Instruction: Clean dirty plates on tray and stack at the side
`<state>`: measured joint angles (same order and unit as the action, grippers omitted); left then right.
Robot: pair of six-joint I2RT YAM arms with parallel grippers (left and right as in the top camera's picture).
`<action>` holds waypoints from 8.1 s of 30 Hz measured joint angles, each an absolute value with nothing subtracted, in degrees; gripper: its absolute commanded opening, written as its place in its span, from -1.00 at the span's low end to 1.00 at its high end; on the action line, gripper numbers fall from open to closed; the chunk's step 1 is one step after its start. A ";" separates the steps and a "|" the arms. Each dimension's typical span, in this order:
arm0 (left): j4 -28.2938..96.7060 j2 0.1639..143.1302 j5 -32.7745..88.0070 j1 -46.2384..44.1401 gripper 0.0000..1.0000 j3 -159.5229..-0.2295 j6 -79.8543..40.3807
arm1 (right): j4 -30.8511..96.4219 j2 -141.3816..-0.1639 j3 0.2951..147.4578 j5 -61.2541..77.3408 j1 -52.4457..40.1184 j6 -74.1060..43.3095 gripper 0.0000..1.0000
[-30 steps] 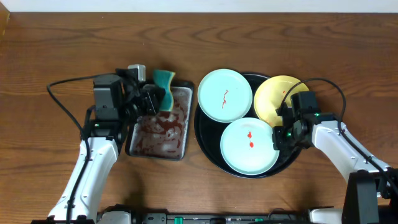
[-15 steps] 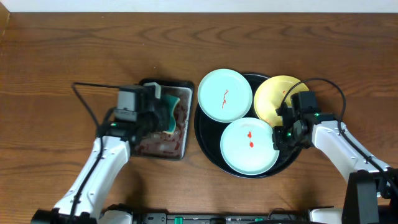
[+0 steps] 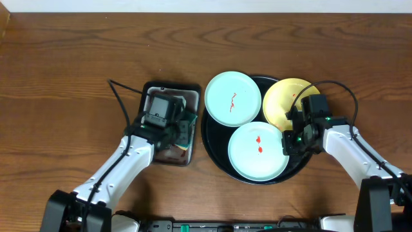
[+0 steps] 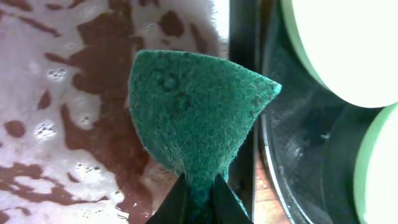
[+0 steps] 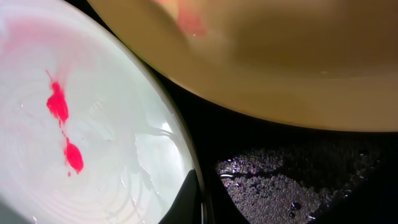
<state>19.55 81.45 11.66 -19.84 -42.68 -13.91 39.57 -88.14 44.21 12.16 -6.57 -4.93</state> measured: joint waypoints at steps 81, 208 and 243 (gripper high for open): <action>14.72 79.18 19.09 -31.46 -0.86 -50.37 -16.60 | 42.70 -88.14 44.21 14.74 -6.57 -7.22 -0.97; 26.26 101.75 0.03 -20.99 -0.85 -57.08 -20.69 | 40.69 -88.14 44.31 15.64 -8.38 -8.12 -0.65; 34.24 98.26 4.36 -19.77 -0.85 -54.13 -18.13 | 40.71 -88.14 44.31 15.64 -8.38 -8.12 -0.66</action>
